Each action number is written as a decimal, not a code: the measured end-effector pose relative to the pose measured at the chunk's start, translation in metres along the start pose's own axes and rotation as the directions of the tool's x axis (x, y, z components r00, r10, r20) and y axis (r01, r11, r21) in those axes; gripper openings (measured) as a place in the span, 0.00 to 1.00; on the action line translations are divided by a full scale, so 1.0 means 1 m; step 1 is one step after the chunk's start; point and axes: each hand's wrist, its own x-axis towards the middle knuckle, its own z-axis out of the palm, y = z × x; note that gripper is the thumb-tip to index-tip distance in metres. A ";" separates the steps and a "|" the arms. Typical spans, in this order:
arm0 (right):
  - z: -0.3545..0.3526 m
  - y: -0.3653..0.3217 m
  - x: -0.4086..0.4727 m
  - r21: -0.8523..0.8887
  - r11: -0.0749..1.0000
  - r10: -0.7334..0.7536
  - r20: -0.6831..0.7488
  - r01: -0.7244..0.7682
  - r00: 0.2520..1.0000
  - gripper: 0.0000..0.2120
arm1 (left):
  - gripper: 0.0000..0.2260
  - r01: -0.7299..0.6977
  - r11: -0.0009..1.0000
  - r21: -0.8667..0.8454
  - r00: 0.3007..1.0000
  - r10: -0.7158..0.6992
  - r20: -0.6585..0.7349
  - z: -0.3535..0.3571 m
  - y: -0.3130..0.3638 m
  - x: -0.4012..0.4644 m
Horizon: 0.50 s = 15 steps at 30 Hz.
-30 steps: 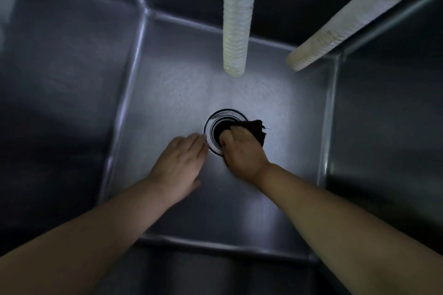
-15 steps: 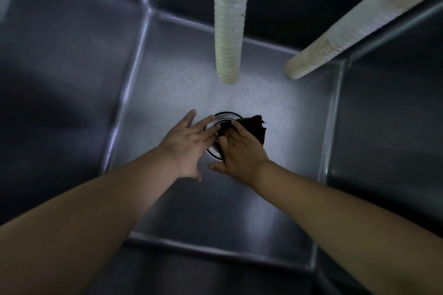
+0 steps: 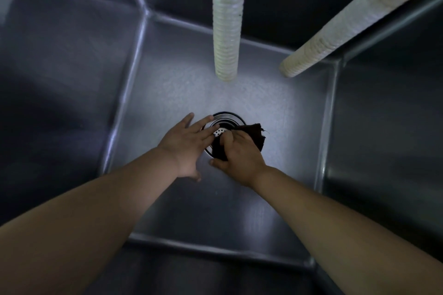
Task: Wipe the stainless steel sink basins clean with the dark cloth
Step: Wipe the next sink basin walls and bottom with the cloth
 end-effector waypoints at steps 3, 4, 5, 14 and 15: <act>-0.002 0.002 0.000 -0.017 0.999 -0.047 0.077 0.048 0.996 0.20 | 0.53 0.002 1.000 -0.022 1.000 -0.002 -0.001 0.000 0.000 0.000; -0.002 0.003 0.001 -0.020 0.998 -0.054 0.107 0.057 0.993 0.19 | 0.52 0.005 1.000 -0.028 1.000 -0.005 -0.002 0.000 0.001 0.000; -0.003 0.003 0.002 -0.020 0.998 -0.058 0.134 0.062 0.989 0.17 | 0.52 0.008 0.999 -0.032 1.000 -0.008 -0.003 0.000 0.001 0.001; -0.013 0.007 0.005 -0.025 0.999 -0.017 0.169 0.021 0.985 0.14 | 0.53 0.026 1.000 0.004 1.000 -0.026 -0.007 0.000 0.004 0.000; -0.013 0.008 0.005 -0.083 0.995 -0.040 0.151 0.053 0.988 0.15 | 0.54 0.028 1.000 0.006 1.000 -0.028 -0.011 -0.001 0.005 0.000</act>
